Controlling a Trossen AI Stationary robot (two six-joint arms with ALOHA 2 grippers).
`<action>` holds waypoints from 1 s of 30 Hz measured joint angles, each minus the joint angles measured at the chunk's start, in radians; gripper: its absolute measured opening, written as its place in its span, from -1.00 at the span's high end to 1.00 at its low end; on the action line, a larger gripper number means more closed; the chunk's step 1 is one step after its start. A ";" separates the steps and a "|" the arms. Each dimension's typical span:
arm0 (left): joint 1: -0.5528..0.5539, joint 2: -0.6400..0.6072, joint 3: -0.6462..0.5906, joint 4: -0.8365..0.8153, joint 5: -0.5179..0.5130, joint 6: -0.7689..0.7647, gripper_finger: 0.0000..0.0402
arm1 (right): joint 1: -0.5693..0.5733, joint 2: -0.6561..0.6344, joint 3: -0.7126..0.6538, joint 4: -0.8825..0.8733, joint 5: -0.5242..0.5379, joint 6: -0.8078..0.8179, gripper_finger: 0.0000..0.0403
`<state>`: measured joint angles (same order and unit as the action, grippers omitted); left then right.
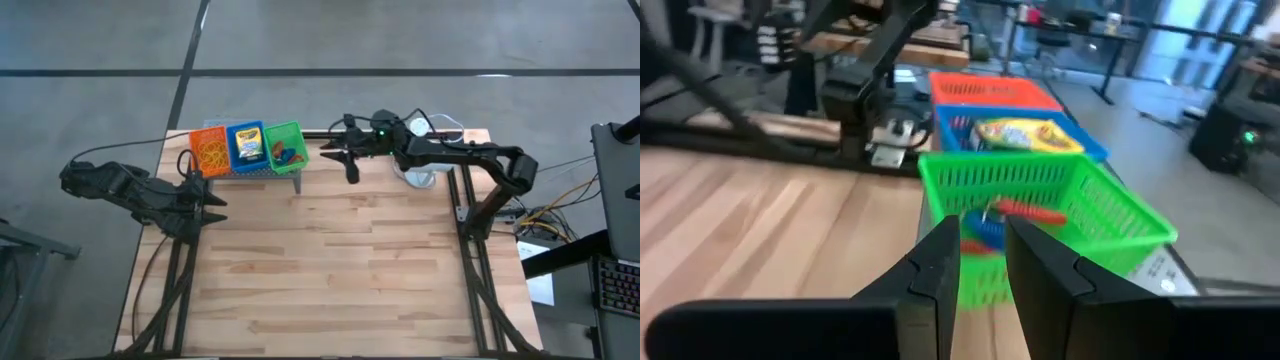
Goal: Pick & Place Office Desk Supplies
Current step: Put the green bin filled with spring keychains on the shelf
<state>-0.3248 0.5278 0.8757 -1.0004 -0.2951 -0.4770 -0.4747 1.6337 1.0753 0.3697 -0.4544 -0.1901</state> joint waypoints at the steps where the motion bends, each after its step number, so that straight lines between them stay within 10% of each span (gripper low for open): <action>1: 0.000 0.000 0.000 0.000 0.000 0.000 0.00 | -0.018 0.001 -0.026 0.032 -0.028 -0.015 0.61; 17: 0.000 0.000 0.000 0.000 0.000 0.000 0.00 | -0.193 0.297 0.057 0.269 -0.531 -0.017 0.61; 30: 0.000 0.000 0.000 0.000 0.000 0.000 0.00 | -0.229 0.418 0.177 0.264 -0.646 -0.004 0.60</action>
<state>-0.3248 0.5274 0.8757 -1.0004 -0.2951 -0.4770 -0.7039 2.0514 1.2523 0.6338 -1.1005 -0.1944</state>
